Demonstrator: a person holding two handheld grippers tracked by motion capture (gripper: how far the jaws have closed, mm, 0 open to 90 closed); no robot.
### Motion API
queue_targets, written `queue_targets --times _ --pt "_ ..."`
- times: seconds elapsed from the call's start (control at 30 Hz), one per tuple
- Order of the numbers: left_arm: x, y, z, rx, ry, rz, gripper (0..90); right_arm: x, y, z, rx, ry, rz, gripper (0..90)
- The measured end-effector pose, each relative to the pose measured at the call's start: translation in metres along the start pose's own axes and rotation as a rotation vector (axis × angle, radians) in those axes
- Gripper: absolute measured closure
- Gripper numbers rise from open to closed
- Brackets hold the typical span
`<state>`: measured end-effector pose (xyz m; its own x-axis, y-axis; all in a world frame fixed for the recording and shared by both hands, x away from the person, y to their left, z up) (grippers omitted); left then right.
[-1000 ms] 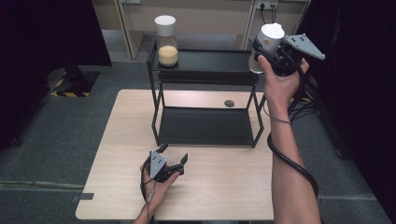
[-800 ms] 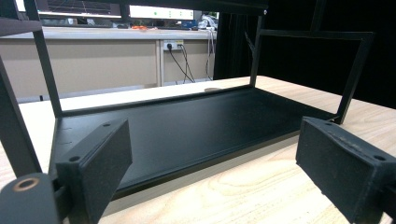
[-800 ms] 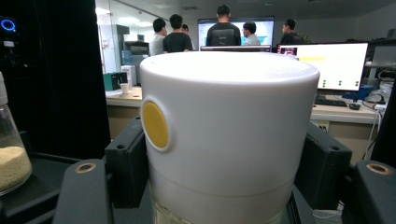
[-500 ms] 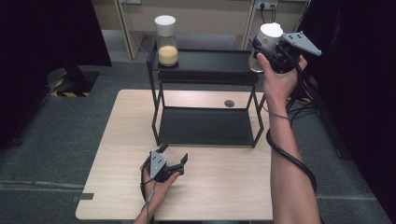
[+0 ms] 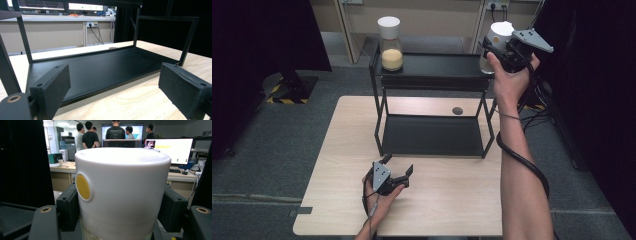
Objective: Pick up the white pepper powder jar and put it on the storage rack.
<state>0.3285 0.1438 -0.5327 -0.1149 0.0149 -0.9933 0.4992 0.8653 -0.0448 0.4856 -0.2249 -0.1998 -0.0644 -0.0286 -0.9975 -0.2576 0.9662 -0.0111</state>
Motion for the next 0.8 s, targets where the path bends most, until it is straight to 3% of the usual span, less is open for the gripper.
queue_targets --times 0.8 --pt "-0.001 -0.001 0.001 0.012 0.009 0.019 9.9 -0.001 -0.006 0.023 0.022 0.028 0.005 30.5"
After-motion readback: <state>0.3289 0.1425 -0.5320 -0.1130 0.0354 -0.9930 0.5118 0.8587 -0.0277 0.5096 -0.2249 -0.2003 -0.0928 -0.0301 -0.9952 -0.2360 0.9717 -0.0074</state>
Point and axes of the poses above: each handheld gripper's, and its own axes: z roughly forward along the jaws, x roughly out of its underside, y roughly to its left, the point moved 10 cm from there along z, roughly forward along the jaws, and after that the axes turned 3 degrees about y, right-handed, at the moved point
